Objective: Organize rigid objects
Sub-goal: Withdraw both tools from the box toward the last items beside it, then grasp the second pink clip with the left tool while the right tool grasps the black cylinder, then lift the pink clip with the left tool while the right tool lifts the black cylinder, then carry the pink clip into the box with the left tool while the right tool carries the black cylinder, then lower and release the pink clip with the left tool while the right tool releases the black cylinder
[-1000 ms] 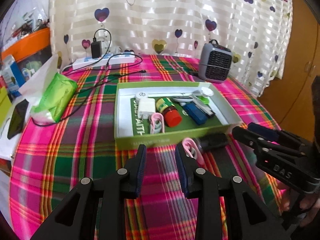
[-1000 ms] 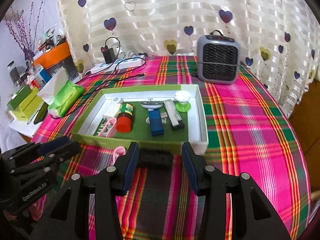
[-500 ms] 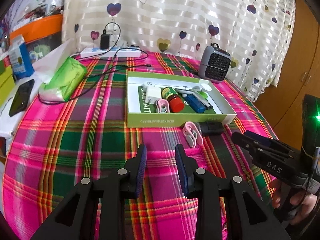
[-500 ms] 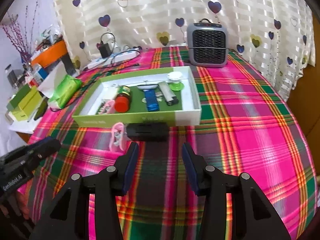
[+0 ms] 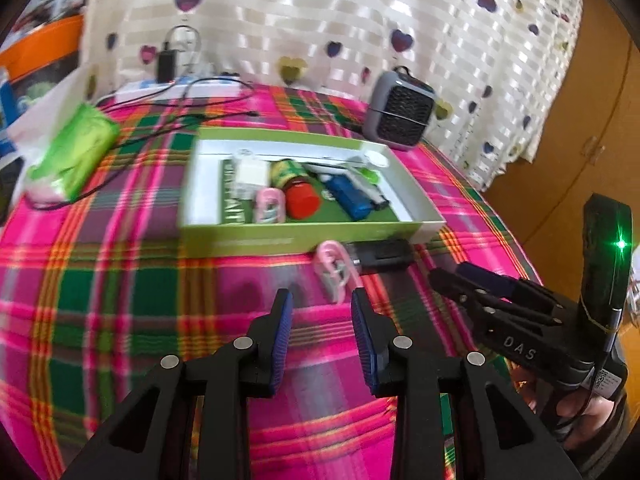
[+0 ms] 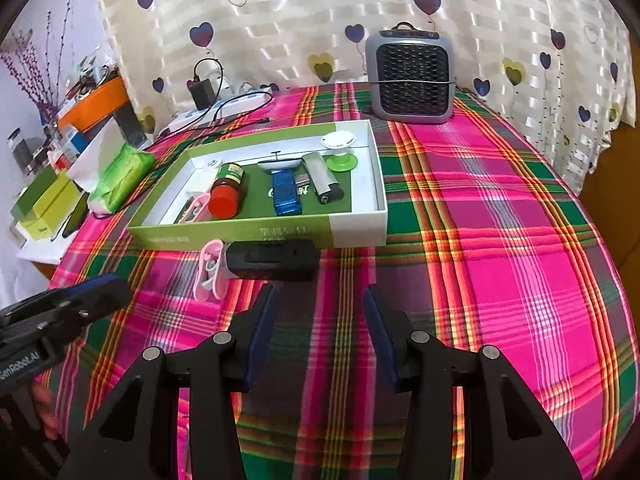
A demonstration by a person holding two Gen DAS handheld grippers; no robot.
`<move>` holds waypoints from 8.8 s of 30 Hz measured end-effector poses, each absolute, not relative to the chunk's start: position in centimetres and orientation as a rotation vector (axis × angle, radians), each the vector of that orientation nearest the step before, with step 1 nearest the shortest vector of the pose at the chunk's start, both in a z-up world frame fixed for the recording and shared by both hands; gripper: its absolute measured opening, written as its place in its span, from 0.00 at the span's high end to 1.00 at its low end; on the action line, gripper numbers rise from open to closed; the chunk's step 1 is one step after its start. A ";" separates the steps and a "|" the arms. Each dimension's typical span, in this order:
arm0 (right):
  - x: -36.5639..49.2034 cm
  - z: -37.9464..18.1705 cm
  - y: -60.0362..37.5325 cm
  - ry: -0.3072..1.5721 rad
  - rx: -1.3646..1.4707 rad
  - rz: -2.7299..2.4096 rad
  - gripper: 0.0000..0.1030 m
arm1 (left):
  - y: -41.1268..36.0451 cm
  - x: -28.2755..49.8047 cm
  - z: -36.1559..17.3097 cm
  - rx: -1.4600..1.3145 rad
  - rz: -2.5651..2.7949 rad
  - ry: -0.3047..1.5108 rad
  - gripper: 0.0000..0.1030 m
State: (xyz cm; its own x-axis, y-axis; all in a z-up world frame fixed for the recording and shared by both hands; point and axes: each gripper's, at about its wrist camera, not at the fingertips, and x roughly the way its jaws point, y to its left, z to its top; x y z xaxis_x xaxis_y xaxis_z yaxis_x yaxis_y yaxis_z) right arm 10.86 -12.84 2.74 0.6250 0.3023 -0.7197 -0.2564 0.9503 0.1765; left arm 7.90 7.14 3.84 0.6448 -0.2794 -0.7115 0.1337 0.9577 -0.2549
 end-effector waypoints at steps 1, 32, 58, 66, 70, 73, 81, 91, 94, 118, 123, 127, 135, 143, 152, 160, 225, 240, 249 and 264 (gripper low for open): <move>11.1 2.6 -13.0 0.839 0.064 0.323 0.55 | 6.8 8.1 3.7 -0.176 -0.242 0.845 0.70; 13.8 2.8 -12.1 0.834 0.007 0.560 0.55 | 5.5 12.9 0.9 -0.099 -0.133 0.933 0.69; 11.7 3.0 -8.5 0.798 -0.189 0.700 0.56 | 7.8 12.3 0.9 -0.092 -0.126 0.932 0.69; 13.2 2.9 -6.8 0.751 -0.276 0.755 0.55 | 8.5 12.0 0.9 -0.094 -0.118 0.933 0.69; 14.0 2.6 -6.5 0.792 -0.256 0.787 0.55 | 8.7 12.0 0.9 -0.093 -0.118 0.933 0.69; 14.3 2.2 -6.4 0.816 -0.249 0.795 0.55 | 8.6 12.0 0.9 -0.093 -0.118 0.933 0.69; 13.3 2.1 -6.7 0.842 -0.256 0.839 0.55 | 8.4 12.1 0.9 -0.078 -0.120 0.936 0.69; 13.8 1.1 -5.8 0.887 -0.290 0.794 0.55 | 8.3 12.3 0.9 -0.067 -0.117 0.936 0.69; 13.7 0.9 -5.3 0.887 -0.317 0.776 0.55 | 8.2 12.5 0.8 -0.056 -0.115 0.935 0.69; 13.3 0.6 -5.1 0.858 -0.324 0.687 0.59 | 8.2 12.6 0.7 -0.068 -0.126 0.916 0.70; 13.0 0.7 -5.0 0.854 -0.329 0.689 0.64 | 8.3 12.6 0.8 -0.075 -0.119 0.916 0.75; 12.8 0.7 -5.0 0.850 -0.331 0.691 0.71 | 8.6 12.5 0.8 -0.089 -0.118 0.915 0.78; 12.7 0.7 -5.0 0.849 -0.326 0.686 0.72 | 8.7 12.4 0.8 -0.094 -0.120 0.915 0.78; 12.7 0.7 -5.0 0.849 -0.326 0.687 0.72 | 8.7 12.4 0.8 -0.092 -0.119 0.915 0.78; 12.8 0.8 -5.2 0.853 -0.319 0.683 0.73 | 8.7 12.4 0.9 -0.097 -0.120 0.915 0.78; 12.4 1.4 -5.3 0.845 -0.281 0.690 0.73 | 8.8 12.2 1.2 -0.094 -0.117 0.912 0.79; 21.9 3.8 -9.1 0.849 -0.107 0.425 0.73 | 11.4 20.2 3.4 -0.121 -0.060 0.884 0.79; 22.8 3.0 -8.7 0.870 -0.105 0.422 0.73 | 11.4 20.6 2.6 -0.118 -0.058 0.905 0.78; 22.9 2.7 -8.7 0.876 -0.101 0.423 0.72 | 11.3 20.6 2.5 -0.117 -0.058 0.905 0.78; 23.1 2.6 -8.6 0.889 -0.090 0.428 0.72 | 11.2 20.5 2.6 -0.106 -0.050 0.907 0.77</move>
